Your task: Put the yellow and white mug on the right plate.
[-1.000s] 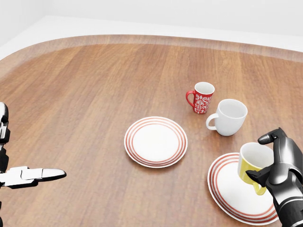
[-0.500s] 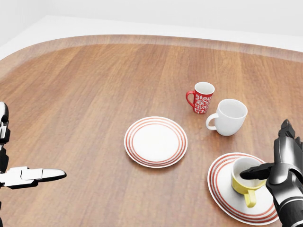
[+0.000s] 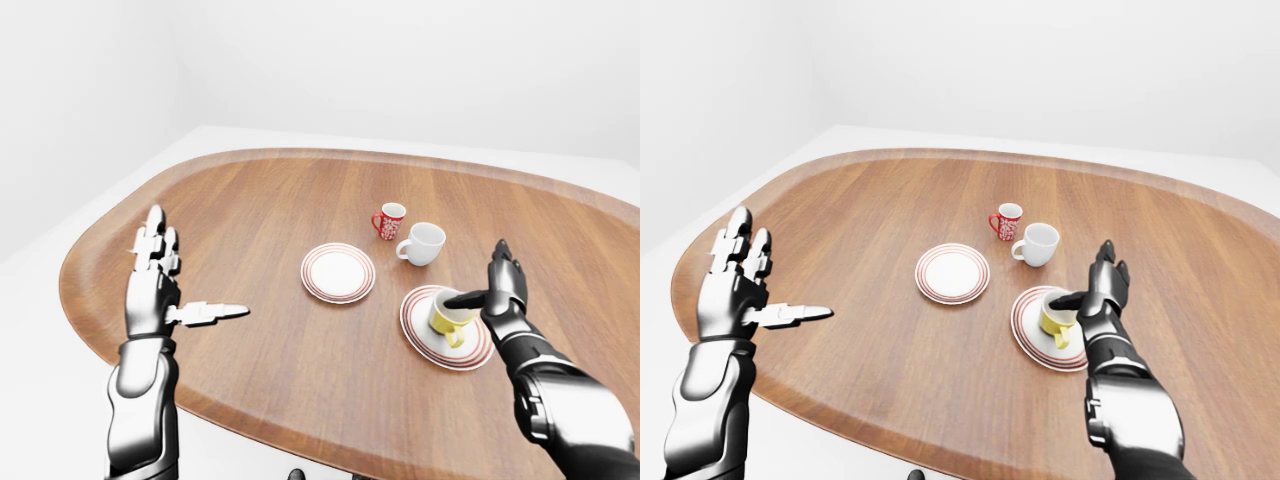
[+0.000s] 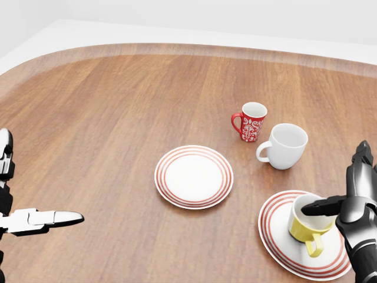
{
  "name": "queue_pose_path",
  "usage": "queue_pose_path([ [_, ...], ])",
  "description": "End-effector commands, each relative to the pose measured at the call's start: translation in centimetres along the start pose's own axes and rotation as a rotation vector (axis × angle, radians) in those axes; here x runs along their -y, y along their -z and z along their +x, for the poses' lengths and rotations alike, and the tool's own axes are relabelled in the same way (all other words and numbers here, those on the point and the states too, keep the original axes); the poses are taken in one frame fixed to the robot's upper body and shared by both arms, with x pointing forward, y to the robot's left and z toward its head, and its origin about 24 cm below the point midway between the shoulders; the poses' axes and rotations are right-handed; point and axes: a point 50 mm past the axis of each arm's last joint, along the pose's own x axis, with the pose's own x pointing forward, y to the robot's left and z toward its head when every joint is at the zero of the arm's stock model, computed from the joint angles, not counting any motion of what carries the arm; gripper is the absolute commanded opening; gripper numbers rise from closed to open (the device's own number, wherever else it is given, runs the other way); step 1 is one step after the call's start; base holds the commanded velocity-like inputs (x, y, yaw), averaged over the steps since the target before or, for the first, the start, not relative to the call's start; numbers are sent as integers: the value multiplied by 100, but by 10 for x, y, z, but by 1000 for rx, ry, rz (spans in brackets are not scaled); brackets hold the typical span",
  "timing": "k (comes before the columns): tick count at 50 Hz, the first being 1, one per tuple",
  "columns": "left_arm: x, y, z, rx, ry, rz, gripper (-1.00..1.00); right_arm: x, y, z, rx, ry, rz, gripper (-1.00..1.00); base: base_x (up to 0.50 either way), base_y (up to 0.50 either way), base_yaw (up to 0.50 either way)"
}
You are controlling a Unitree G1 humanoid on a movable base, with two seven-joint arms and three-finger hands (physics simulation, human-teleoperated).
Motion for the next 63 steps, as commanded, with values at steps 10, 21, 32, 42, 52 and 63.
queue_pose_path([
  [10, 0, 0, 0, -1, 0, 1, 100, 30, -29, 14, 77, 49, 95, 100, 0, 0, 0],
  [21, 1, -2, -1, 6, 2, 2, 100, 45, -53, 15, 184, 64, 162, 100, 0, 0, 0],
  [32, 2, -5, -2, 20, 8, 1, 100, 65, -83, 1, 391, 60, 285, 100, 0, 0, 0],
  [42, 1, -11, -3, 46, 9, 4, 100, 89, -104, -25, 499, 71, 350, 100, 0, 0, 0],
  [52, 3, -16, -5, 66, 16, 7, 100, 110, -123, -59, 683, 92, 401, 100, 0, 0, 0],
  [63, 4, -20, -6, 80, 20, 10, 100, 125, -134, -97, 853, 115, 435, 100, 0, 0, 0],
])
